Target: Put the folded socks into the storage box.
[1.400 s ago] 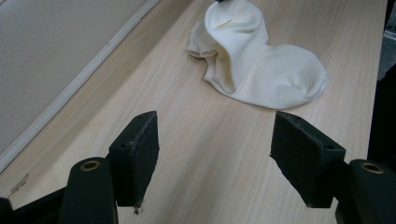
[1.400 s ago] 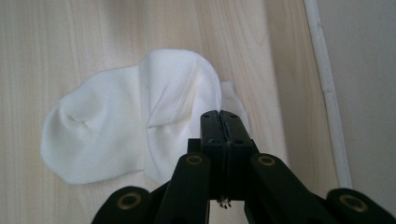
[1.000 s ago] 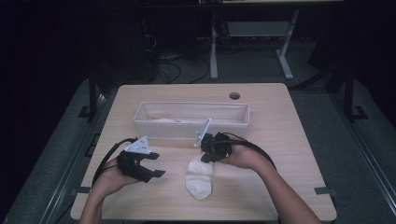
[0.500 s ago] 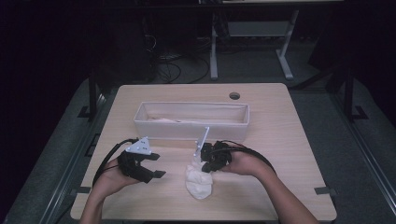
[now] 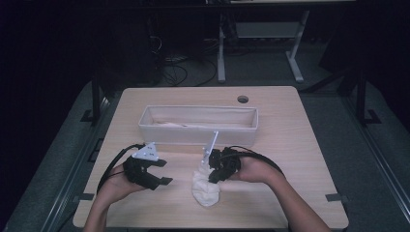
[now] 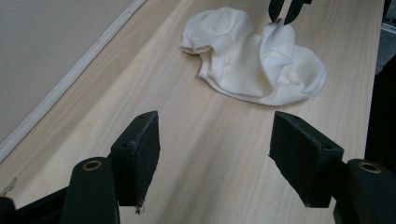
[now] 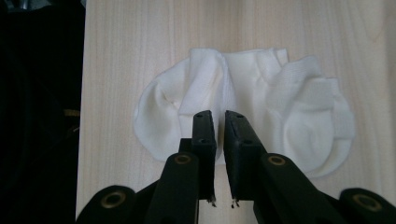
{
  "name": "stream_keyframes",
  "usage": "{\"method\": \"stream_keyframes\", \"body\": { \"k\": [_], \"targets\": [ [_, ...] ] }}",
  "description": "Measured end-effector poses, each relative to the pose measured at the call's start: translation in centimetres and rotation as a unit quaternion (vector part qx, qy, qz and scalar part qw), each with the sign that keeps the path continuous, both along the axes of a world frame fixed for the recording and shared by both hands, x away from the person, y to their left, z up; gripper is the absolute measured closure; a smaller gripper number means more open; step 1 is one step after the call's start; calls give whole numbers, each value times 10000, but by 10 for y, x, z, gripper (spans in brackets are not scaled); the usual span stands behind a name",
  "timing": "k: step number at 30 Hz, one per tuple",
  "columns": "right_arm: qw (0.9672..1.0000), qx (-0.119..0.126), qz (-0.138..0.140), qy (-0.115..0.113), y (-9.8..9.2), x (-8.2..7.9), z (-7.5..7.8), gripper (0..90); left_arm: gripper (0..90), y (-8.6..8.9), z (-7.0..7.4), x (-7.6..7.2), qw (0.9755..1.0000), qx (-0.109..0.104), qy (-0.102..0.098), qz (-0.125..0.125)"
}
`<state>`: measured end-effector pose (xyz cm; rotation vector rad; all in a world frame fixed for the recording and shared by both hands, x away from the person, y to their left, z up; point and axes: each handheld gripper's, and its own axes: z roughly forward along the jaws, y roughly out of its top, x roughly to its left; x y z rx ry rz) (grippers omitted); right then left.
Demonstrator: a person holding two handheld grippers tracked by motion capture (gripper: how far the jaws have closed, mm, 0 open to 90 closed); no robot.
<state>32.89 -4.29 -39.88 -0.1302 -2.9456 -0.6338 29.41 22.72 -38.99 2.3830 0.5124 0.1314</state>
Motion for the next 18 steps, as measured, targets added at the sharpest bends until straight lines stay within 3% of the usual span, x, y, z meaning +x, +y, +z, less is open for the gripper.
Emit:
{"method": "stream_keyframes", "body": {
  "k": [10,18],
  "targets": [
    [9996,149,-97,-240,6,3,4,879,332,-3,-1,0,10000,39,5,-43],
    [9994,-69,-231,-265,13,15,-4,894,332,-1,-1,0,10000,10,33,-21]
  ]
}}
